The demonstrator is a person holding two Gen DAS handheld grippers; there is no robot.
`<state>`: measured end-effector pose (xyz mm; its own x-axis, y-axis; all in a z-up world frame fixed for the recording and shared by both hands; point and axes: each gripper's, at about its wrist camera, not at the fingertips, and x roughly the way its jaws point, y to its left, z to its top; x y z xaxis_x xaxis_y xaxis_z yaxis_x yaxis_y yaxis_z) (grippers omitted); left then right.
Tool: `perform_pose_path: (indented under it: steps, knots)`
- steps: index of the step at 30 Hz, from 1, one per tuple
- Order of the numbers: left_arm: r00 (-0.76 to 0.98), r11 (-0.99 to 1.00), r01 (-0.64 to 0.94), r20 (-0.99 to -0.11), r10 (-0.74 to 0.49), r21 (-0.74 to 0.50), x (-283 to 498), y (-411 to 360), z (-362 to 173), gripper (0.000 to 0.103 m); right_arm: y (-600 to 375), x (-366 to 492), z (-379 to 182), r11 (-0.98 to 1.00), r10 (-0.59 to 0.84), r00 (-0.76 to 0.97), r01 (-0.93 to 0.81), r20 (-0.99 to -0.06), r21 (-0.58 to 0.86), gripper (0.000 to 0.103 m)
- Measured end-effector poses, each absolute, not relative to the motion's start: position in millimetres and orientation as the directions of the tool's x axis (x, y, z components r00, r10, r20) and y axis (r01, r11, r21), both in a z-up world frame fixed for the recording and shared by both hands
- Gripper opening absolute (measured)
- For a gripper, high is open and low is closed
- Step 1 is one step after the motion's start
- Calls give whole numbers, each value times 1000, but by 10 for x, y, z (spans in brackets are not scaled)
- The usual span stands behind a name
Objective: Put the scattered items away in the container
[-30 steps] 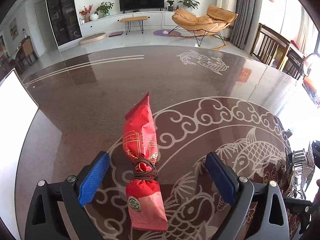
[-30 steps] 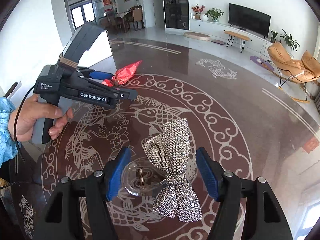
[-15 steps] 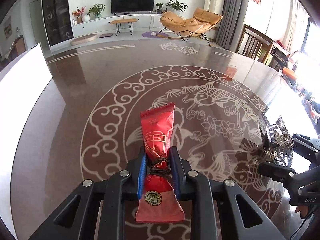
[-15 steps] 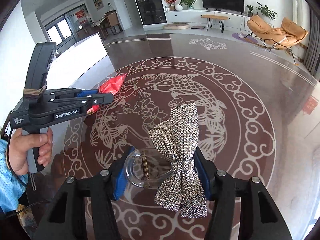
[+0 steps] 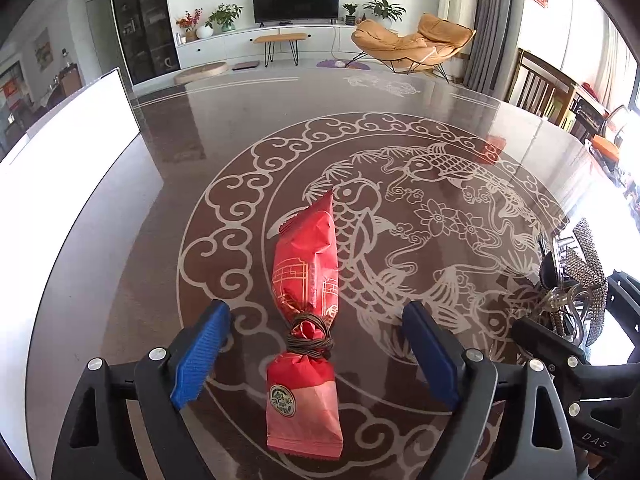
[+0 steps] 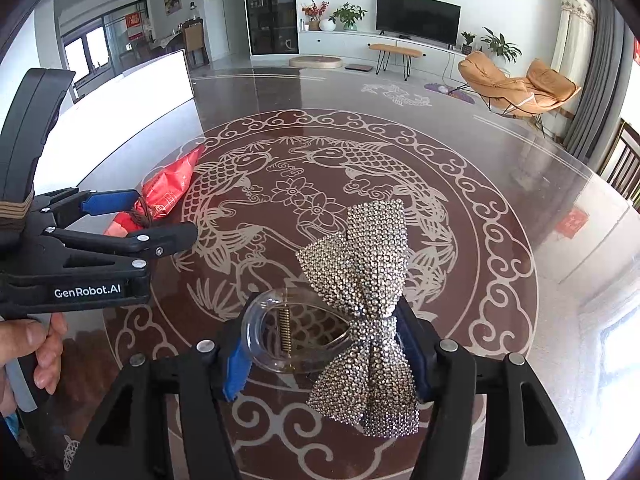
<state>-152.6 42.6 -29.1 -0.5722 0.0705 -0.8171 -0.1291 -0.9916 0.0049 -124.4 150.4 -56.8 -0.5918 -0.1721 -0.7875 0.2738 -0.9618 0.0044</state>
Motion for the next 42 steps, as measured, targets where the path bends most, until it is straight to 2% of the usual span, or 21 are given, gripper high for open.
perform_pose_path:
  steps: [3,42]
  knots:
    - [-555,-993,-115,-829,62,3,-1564,415,-317,103,1503,-1242,-569,-961,-170,-592,275,-788,1,63]
    - [-578,-995,-96,-814,53,3,-1592,371,-323,103,1486,-1230,-572,-960,-171,-591,278,-788,0,65]
